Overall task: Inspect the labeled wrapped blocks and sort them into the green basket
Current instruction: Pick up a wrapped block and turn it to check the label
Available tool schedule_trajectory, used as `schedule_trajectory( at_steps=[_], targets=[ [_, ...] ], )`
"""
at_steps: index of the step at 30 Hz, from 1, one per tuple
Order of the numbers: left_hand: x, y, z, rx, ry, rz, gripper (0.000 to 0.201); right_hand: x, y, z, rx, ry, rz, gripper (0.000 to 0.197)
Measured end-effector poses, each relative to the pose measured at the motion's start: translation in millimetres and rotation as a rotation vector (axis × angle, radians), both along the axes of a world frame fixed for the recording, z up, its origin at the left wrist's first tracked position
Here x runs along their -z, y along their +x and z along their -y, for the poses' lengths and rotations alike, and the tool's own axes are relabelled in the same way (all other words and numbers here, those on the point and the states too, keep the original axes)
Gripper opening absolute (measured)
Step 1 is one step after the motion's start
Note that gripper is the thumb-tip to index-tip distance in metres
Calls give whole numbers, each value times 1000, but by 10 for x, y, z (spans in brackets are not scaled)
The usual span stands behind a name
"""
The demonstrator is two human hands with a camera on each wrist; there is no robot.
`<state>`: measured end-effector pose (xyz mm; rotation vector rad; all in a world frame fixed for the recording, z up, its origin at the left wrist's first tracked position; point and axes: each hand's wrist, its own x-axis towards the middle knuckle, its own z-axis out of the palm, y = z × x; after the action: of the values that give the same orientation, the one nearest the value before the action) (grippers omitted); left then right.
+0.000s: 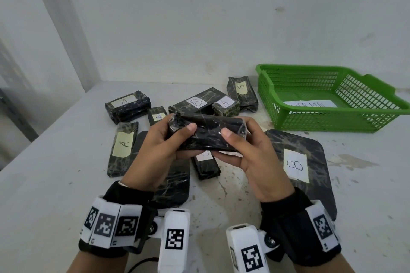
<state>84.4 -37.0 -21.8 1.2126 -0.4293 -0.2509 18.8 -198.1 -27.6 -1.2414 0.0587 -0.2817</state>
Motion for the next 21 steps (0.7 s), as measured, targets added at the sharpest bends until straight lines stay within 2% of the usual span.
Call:
schedule_trajectory(
  at_steps=[2, 5, 13, 18, 21],
  targets=[
    [-5, 12, -26, 10, -24, 10, 27, -3, 5, 7, 16, -13, 27, 17],
    [-1, 12, -29, 30, -15, 42, 38, 6, 10, 34, 29, -32, 61, 19],
    [37, 59, -50, 19, -26, 81, 21, 8, 9, 28, 3, -36, 115, 16],
    [27, 33, -55, 66, -9, 85, 37, 22, 18, 29, 68, -135, 190, 13],
    [39, 18, -20, -17, 9, 121, 17, 33, 17, 23, 70, -178, 212, 12]
  ],
)
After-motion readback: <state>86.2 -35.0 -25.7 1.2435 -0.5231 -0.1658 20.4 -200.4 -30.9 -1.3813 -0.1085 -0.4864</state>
